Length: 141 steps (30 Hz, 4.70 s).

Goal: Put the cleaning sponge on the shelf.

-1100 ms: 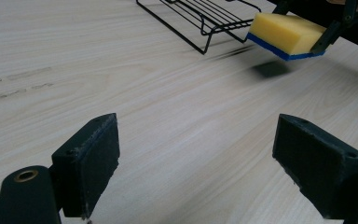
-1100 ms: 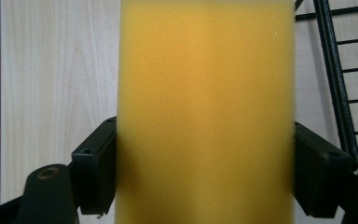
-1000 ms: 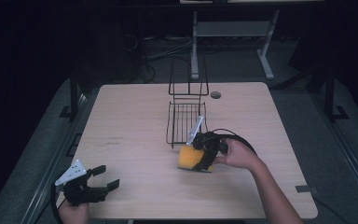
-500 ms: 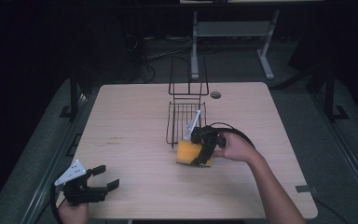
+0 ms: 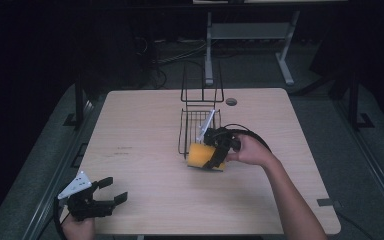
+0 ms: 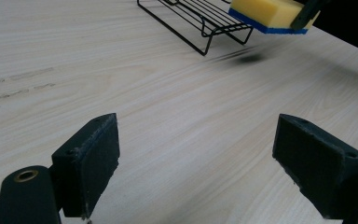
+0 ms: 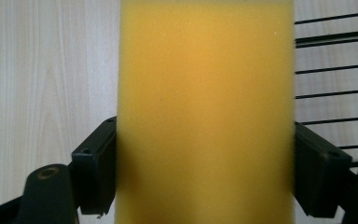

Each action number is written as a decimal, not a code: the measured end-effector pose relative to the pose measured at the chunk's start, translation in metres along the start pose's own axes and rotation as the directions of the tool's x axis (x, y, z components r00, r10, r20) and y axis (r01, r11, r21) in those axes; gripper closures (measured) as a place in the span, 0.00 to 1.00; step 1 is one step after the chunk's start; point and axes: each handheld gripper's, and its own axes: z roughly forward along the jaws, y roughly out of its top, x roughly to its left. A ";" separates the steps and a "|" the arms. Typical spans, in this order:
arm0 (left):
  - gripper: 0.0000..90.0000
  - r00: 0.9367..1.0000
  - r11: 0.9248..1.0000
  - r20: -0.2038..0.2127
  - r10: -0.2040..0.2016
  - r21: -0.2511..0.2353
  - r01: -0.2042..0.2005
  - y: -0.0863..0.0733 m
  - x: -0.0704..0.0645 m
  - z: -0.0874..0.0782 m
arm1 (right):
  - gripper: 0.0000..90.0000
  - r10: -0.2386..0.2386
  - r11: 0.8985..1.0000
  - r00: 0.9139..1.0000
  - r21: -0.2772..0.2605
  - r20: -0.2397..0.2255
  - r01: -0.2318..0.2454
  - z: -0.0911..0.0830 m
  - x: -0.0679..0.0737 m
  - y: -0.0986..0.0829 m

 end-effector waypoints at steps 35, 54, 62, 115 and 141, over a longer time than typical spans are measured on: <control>0.16 1.000 1.000 0.006 -0.007 -0.001 0.007 0.000 0.001 0.001 | 0.24 0.063 0.996 0.998 0.057 0.014 -0.064 0.007 -0.060 0.023; 0.16 1.000 1.000 0.011 -0.002 -0.002 0.002 0.000 0.001 0.002 | 0.24 0.078 0.990 0.996 0.112 0.032 -0.081 0.029 -0.085 0.031; 0.16 1.000 1.000 0.017 -0.005 -0.006 0.005 0.000 0.001 0.003 | 0.21 0.095 0.989 0.995 0.112 0.035 -0.098 0.033 -0.083 0.033; 0.16 1.000 1.000 0.021 0.000 -0.005 0.001 0.001 0.000 0.004 | 0.17 0.173 0.985 0.983 -0.011 0.057 -0.173 -0.009 -0.077 0.000; 0.16 1.000 1.000 0.021 0.002 -0.001 -0.002 0.002 -0.001 0.005 | 0.17 0.236 0.971 0.970 -0.053 0.060 -0.233 -0.021 -0.075 -0.032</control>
